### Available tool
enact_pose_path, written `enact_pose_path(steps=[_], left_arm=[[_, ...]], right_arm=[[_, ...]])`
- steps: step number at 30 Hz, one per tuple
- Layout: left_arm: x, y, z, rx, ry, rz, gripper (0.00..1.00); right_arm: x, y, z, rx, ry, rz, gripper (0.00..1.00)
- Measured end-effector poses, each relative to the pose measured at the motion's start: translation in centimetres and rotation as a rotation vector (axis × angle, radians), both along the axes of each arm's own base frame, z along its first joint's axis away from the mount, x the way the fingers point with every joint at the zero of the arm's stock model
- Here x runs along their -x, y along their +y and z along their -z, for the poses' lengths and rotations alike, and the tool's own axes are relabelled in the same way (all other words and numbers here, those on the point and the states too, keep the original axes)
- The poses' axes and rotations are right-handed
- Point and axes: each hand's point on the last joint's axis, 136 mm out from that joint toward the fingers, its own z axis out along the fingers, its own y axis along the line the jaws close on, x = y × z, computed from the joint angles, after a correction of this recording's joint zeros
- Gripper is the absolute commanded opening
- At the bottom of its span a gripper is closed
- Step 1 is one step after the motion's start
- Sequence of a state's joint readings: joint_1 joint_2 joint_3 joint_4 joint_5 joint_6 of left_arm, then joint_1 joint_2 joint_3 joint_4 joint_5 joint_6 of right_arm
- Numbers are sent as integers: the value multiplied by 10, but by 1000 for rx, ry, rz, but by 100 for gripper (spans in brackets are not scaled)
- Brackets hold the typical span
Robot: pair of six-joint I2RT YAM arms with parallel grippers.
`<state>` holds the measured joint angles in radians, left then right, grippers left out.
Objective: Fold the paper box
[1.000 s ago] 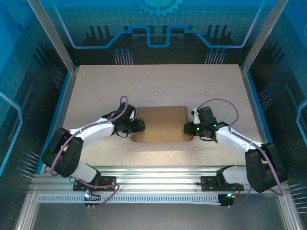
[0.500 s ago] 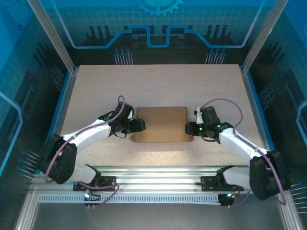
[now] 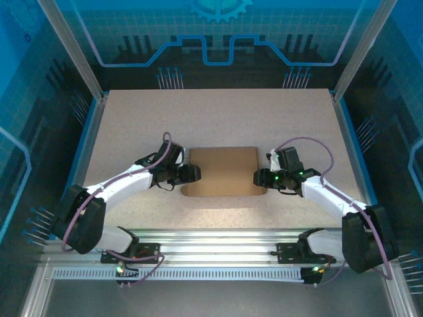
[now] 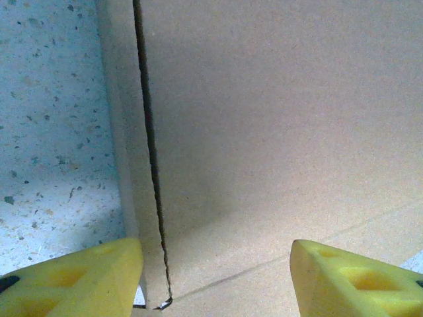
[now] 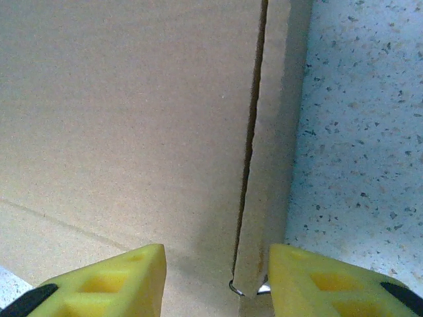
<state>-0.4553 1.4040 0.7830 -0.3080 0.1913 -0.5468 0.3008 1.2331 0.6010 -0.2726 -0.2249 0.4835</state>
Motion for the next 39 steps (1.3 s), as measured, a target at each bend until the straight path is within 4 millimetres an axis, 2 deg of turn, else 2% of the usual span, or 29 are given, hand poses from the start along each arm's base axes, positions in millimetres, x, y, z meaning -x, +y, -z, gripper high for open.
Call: enact_pose_path(steps=[9, 14, 20, 26, 39], left_arm=[[2, 4, 9, -27, 27, -8, 66], [3, 6, 10, -35, 31, -11, 66], [-1, 3, 12, -29, 25, -10, 67], [-3, 3, 13, -34, 15, -11, 69], [-22, -3, 14, -41, -16, -2, 73]], right_arm=[[1, 1, 4, -12, 15, 3, 47], [1, 1, 6, -12, 24, 8, 58], [-3, 2, 7, -15, 17, 9, 65], [-10, 2, 4, -22, -11, 13, 68], [-17, 6, 16, -32, 1, 3, 71]])
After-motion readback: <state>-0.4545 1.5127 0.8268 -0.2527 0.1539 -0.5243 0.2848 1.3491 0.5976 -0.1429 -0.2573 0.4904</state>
